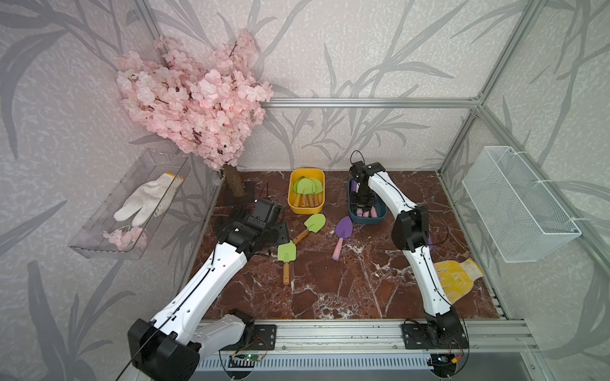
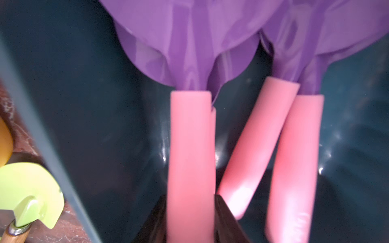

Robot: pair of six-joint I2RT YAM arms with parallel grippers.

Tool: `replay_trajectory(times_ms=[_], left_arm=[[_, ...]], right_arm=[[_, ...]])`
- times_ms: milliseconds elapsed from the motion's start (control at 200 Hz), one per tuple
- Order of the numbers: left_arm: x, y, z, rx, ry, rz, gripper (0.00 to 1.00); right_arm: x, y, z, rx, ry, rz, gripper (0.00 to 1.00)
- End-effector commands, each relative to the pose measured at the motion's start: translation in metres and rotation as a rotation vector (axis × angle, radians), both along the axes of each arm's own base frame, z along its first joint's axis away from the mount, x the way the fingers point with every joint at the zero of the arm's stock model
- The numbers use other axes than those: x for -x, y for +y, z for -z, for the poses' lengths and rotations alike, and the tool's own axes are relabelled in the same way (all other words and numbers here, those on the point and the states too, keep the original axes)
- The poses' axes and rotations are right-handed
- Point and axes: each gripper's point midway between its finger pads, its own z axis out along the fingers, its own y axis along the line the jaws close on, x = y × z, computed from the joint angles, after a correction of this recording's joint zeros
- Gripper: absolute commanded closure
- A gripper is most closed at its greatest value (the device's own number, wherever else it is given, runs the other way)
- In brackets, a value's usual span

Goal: Sort the small shovels by color and place them into the storage box
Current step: Place the shovel in the storage box, then pick up the shovel from the center of the board.

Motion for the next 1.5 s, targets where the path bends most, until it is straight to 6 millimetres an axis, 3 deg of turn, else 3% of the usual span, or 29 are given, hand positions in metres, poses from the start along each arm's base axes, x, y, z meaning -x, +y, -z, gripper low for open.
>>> replay_trajectory(times_ms=[0, 260, 710, 855, 1005, 1155, 1270, 1500], left_arm=[[0.002, 0.004, 0.0, -0.002, -0.008, -0.008, 0.43], [0.002, 0.004, -0.001, 0.0, -0.01, -0.012, 0.43], [0.005, 0.005, -0.009, 0.012, -0.028, -0.017, 0.43], [0.007, 0.007, -0.018, 0.015, -0.043, -0.021, 0.43], [0.01, 0.009, -0.029, 0.02, -0.06, -0.025, 0.43], [0.017, 0.014, -0.036, 0.009, -0.069, -0.027, 0.43], [0.022, 0.021, -0.042, -0.021, -0.075, -0.029, 0.43], [0.029, 0.023, -0.047, -0.03, -0.077, -0.025, 0.43]], right_arm=[[-0.001, 0.0, -0.005, 0.014, -0.01, -0.011, 0.63], [-0.003, 0.0, -0.011, 0.013, -0.022, -0.007, 0.62], [-0.008, -0.012, -0.038, 0.032, -0.08, 0.011, 0.4], [-0.009, -0.022, -0.069, 0.053, -0.138, 0.036, 0.37], [-0.007, -0.034, -0.125, 0.055, -0.253, 0.061, 0.37], [0.014, -0.057, -0.174, 0.084, -0.316, 0.097, 0.37], [0.039, -0.082, -0.197, 0.125, -0.345, 0.137, 0.37], [0.101, -0.126, -0.201, 0.03, -0.45, 0.29, 0.37]])
